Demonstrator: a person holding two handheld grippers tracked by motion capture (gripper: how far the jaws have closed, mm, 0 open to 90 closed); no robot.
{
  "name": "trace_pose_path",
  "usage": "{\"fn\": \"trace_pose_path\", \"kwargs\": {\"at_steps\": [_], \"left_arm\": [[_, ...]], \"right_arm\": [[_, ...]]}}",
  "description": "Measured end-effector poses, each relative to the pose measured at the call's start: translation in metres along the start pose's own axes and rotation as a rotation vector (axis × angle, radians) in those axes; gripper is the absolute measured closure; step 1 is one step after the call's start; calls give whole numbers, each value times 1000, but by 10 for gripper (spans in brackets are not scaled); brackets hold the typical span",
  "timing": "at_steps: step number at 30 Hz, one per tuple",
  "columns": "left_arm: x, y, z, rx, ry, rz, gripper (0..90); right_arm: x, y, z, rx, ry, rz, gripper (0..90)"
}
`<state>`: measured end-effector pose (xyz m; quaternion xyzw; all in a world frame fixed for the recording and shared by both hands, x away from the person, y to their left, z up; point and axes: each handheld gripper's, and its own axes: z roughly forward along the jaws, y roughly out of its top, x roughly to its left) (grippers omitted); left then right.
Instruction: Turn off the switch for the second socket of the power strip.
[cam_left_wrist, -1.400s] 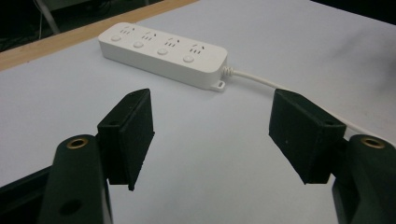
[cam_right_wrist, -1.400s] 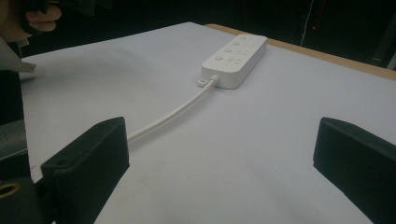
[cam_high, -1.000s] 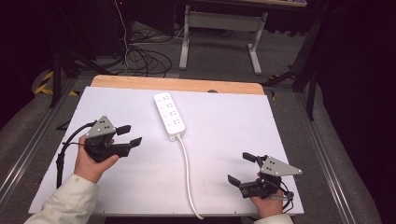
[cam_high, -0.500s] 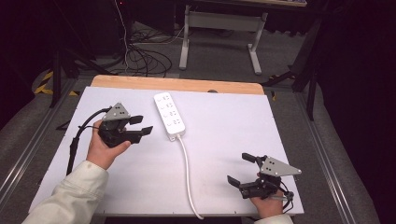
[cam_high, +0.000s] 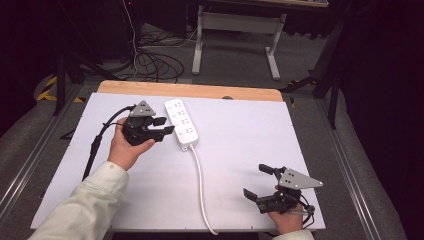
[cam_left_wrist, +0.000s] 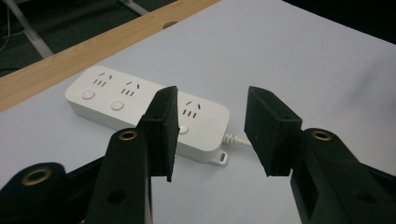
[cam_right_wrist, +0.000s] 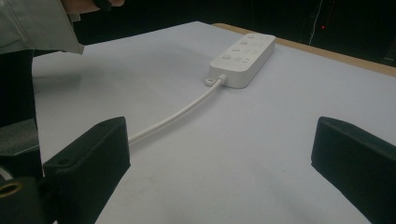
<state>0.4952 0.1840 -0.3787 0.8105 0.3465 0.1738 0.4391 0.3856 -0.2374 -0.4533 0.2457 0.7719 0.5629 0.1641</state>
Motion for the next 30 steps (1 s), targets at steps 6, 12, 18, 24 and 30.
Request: {"fn": "trace_pose_path", "kwargs": {"at_steps": [6, 12, 18, 24, 30], "left_arm": [[1, 5, 13, 7, -1, 7, 556], [6, 8, 28, 17, 6, 0, 565], [9, 7, 37, 14, -5, -27, 568], [14, 5, 46, 40, 42, -22, 660], [27, -2, 63, 47, 35, -42, 821]], "right_arm": [[0, 0, 0, 0, 5, -2, 51], [-1, 0, 0, -3, 10, -4, 50], [-1, 0, -1, -9, 15, 1, 50], [-1, 0, -1, -14, 25, 2, 55], [-1, -1, -2, -23, 33, 2, 55]]}}
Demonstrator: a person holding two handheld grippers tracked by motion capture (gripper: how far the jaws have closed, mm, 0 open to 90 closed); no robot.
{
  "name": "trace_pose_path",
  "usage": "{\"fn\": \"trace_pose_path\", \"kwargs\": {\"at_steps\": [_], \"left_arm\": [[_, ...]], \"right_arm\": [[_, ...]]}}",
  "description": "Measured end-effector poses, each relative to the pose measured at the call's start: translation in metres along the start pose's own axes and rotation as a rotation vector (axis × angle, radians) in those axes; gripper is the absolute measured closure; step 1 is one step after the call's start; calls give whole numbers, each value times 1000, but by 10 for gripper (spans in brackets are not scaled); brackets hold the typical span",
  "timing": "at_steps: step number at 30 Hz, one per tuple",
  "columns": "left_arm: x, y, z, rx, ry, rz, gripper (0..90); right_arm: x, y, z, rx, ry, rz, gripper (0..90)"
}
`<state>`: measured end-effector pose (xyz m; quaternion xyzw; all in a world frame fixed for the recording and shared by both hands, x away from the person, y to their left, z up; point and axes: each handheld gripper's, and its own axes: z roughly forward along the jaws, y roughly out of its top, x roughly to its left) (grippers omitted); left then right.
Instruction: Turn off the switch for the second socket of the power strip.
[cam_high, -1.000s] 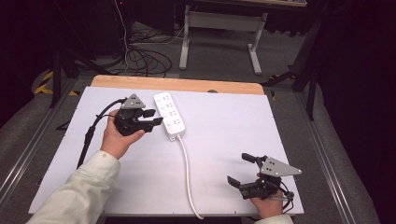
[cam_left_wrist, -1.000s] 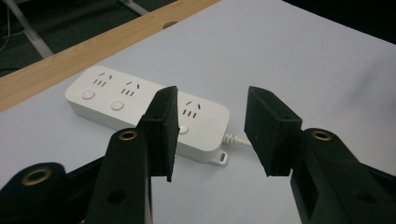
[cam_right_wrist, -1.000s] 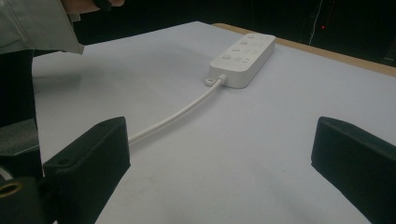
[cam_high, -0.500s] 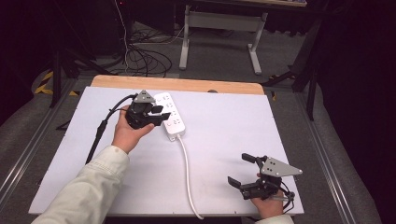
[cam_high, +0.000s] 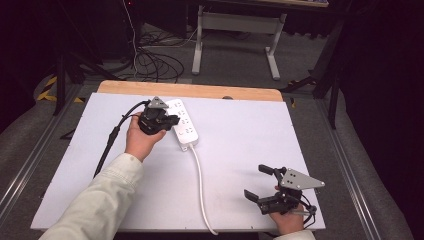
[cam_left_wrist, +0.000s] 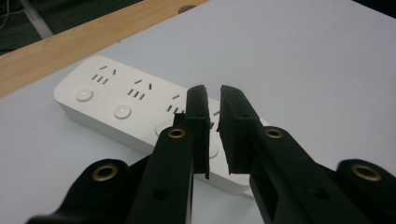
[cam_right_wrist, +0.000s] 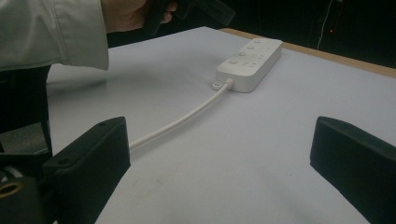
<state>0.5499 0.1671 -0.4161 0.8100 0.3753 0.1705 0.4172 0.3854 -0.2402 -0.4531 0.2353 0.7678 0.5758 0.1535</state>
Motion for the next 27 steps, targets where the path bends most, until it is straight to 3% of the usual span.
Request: {"fn": "trace_pose_path", "kwargs": {"at_steps": [1, 4, 6, 13, 18, 27], "left_arm": [[2, -2, 5, -8, 21, 13, 824], [5, -3, 9, -16, 27, 24, 849], [8, -5, 16, -20, 4, 10, 878], [10, -10, 29, -21, -9, -6, 898], [12, -13, 38, -25, 12, -6, 899], [21, -19, 46, 9, 57, -5, 899]], "right_arm": [[0, 0, -1, -1, 4, 1, 55], [0, 0, -1, -4, 9, 2, 55], [0, 0, -1, -7, 11, 0, 55], [0, 0, -1, -10, 19, 6, 54], [1, 0, -2, -15, 17, 6, 54], [1, 0, -3, -17, 22, 7, 54]]}}
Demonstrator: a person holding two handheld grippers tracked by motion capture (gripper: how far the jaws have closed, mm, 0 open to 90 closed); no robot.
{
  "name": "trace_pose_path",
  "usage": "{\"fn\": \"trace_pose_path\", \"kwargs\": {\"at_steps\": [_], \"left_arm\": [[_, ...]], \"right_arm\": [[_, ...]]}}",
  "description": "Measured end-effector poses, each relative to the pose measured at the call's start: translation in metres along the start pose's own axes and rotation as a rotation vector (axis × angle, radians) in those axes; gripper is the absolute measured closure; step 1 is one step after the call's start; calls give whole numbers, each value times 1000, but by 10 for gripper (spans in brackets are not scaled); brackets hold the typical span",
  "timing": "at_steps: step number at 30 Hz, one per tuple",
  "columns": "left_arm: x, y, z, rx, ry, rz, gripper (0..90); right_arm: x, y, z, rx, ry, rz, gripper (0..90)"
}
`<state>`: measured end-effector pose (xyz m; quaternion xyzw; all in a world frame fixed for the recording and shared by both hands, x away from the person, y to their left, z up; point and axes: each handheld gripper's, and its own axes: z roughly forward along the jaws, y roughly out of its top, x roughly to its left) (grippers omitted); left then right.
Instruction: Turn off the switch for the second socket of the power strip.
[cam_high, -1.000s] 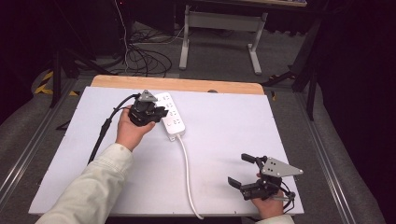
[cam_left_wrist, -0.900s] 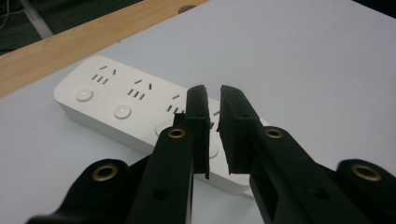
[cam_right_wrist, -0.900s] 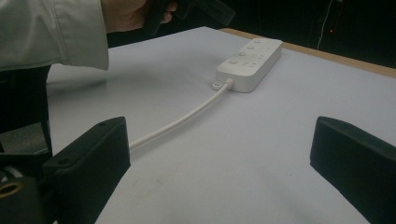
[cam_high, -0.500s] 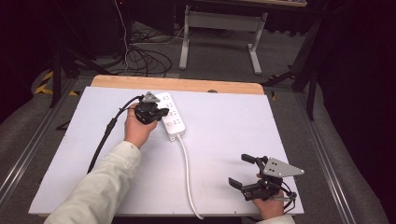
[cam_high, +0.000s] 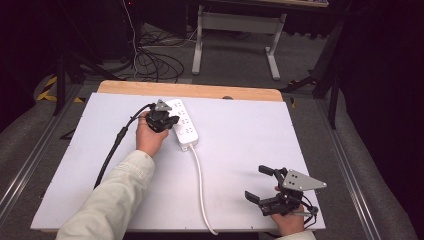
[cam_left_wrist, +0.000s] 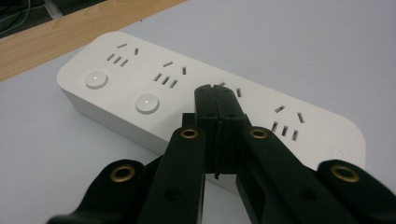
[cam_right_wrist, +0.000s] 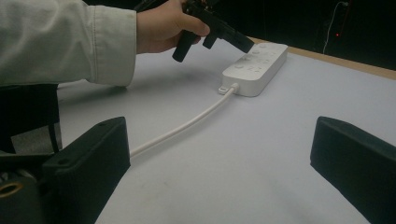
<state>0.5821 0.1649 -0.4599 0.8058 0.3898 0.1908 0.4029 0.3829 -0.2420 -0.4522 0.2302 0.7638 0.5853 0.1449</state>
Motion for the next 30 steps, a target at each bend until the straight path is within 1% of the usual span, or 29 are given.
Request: {"fn": "trace_pose_path", "kwargs": {"at_steps": [2, 3, 5, 6, 8, 14, 17, 20, 23, 28, 30], "left_arm": [[0, 0, 1, 3, 0, -3, 899], [0, -1, 3, 0, 6, -3, 899], [0, -2, 4, 4, 3, -9, 899], [1, -2, 6, 2, 6, -5, 899], [1, -3, 7, 4, 11, -11, 899], [2, -4, 9, -4, 8, 1, 899], [1, -4, 11, -9, 5, -2, 899], [1, -4, 11, -11, -1, -15, 899], [0, -4, 11, -7, 1, -20, 899], [0, -4, 12, -3, 9, -5, 900], [0, -4, 11, 2, 20, -1, 900]], "right_arm": [[0, 0, 0, 0, 0, 0, 54], [0, 0, 0, -1, 1, -1, 54], [0, 0, 0, -1, 1, -1, 54], [0, 0, 0, -1, 1, -1, 54], [0, 0, 0, 0, 2, 0, 54], [0, 0, 0, 1, 4, 1, 54], [0, 0, 0, 0, 4, 0, 54], [0, 0, 0, 1, 3, 0, 53], [0, 0, 0, 1, 4, 1, 52], [0, 0, 0, 1, 4, 1, 52], [0, 0, 0, 1, 5, 0, 52]]}}
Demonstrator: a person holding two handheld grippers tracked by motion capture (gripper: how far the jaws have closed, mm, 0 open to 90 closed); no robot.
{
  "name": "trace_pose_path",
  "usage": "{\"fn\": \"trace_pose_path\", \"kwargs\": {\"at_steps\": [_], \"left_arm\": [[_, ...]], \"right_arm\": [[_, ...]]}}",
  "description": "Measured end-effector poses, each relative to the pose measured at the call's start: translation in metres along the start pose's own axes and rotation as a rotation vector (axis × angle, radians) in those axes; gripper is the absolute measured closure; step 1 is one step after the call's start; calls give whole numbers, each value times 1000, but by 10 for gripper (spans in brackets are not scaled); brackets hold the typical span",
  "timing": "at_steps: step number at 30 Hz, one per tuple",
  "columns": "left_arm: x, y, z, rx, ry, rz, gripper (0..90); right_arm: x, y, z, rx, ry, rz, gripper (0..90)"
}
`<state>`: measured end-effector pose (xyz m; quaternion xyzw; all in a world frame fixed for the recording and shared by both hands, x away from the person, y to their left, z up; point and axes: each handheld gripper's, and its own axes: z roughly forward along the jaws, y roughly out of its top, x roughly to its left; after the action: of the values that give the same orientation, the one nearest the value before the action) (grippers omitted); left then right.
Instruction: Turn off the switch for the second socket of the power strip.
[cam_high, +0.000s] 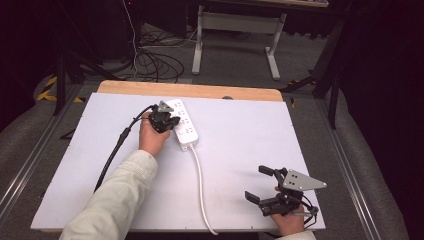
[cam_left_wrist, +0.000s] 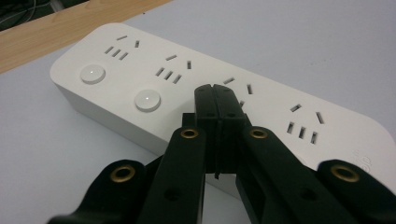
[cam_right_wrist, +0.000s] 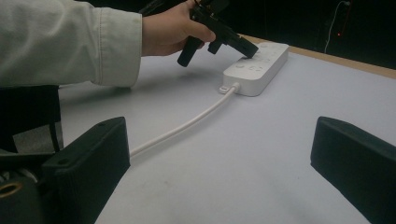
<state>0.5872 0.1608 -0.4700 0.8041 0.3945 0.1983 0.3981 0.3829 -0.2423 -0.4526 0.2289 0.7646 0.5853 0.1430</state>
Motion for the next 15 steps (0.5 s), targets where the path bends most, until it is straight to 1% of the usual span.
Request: {"fn": "trace_pose_path", "kwargs": {"at_steps": [1, 6, 12, 14, 15], "left_arm": [[0, 0, 0, 7, -2, -12, 899], [-1, 0, 0, 13, 7, -10, 900], [-1, 1, 0, 22, 6, -12, 900], [-2, 2, 0, 21, 11, -17, 900], [-2, 2, 0, 27, 23, -7, 900]], "right_arm": [[0, 0, 0, 1, 0, 0, 52], [0, 0, 0, 1, 1, 1, 52], [0, 0, 0, 2, 2, 2, 52], [0, 0, 0, 2, 2, 2, 52], [0, 0, 0, 3, 2, 3, 52]]}}
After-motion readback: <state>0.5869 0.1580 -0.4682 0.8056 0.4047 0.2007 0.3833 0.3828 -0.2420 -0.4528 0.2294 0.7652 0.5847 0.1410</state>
